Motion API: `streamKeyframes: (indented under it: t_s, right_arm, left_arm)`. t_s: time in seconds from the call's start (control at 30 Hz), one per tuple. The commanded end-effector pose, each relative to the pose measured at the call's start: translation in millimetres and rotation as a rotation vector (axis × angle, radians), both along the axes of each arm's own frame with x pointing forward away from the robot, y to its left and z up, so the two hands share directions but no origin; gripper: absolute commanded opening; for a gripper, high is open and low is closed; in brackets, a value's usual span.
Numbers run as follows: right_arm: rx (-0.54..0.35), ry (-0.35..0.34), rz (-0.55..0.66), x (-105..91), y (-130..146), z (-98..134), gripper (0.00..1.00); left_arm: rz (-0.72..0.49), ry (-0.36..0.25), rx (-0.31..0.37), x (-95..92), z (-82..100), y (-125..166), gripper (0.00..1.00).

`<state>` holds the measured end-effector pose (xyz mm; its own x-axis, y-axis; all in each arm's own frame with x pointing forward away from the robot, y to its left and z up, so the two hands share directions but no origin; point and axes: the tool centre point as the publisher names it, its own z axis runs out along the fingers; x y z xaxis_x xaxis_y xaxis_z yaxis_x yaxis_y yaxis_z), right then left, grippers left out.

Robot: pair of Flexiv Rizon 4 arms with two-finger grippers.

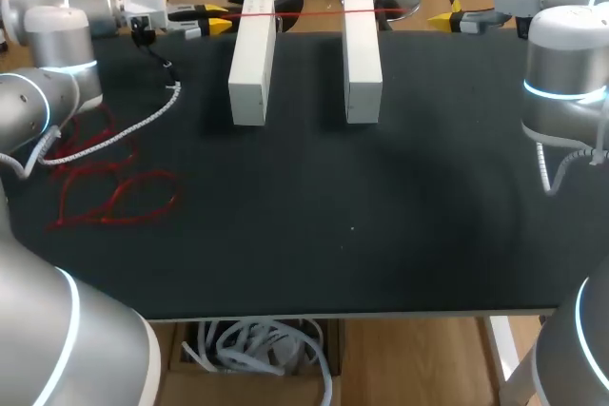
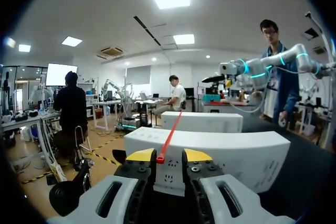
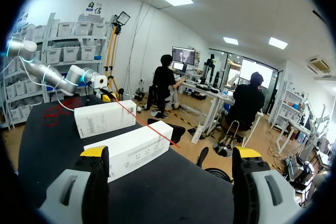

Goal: Grab the tape and strap the tape.

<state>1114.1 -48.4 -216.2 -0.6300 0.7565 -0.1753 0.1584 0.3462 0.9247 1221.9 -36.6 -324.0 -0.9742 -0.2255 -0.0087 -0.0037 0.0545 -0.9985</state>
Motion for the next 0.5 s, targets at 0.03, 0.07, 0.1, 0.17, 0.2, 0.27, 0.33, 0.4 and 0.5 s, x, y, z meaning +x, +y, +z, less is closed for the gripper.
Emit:
streamKeyframes:
  t_s: [0.03, 0.07, 0.1, 0.17, 0.2, 0.27, 0.33, 0.4, 0.5]
  right_arm:
    - [0.002, -0.001, 0.002, 0.0, -0.7, -0.3, 1.00]
    - [0.002, -0.001, 0.002, 0.0, -0.7, -0.3, 1.00]
    - [0.002, -0.001, 0.002, 0.0, -0.7, -0.3, 1.00]
    - [0.002, -0.001, 0.002, 0.0, -0.7, -0.3, 1.00]
    - [0.002, -0.001, 0.002, 0.0, -0.7, -0.3, 1.00]
    - [0.002, -0.001, 0.002, 0.0, -0.7, -0.3, 1.00]
    - [0.002, -0.001, 0.002, 0.0, -0.7, -0.3, 1.00]
    - [0.002, -0.001, 0.002, 0.0, -0.7, -0.3, 1.00]
    - [0.002, -0.001, 0.002, 0.0, -0.7, -0.3, 1.00]
  left_arm:
    - [-0.670, 0.035, -0.024, 5.1, -5.9, 1.6, 0.22]
    - [-0.670, 0.035, -0.025, 4.6, -5.6, 1.3, 0.22]
    - [-0.669, 0.035, -0.025, 4.3, -5.3, 1.2, 0.22]
    - [-0.669, 0.037, -0.025, 4.0, -5.1, 1.2, 0.19]
    - [-0.669, 0.038, -0.024, 3.9, -5.1, 1.2, 0.20]
    - [-0.669, 0.038, -0.024, 3.7, -5.0, 1.3, 0.20]
    - [-0.668, 0.037, -0.024, 3.5, -4.8, 1.3, 0.20]
    - [-0.667, 0.037, -0.023, 3.4, -4.8, 1.5, 0.13]
    - [-0.669, 0.036, -0.022, 3.3, -4.5, 1.5, 0.00]
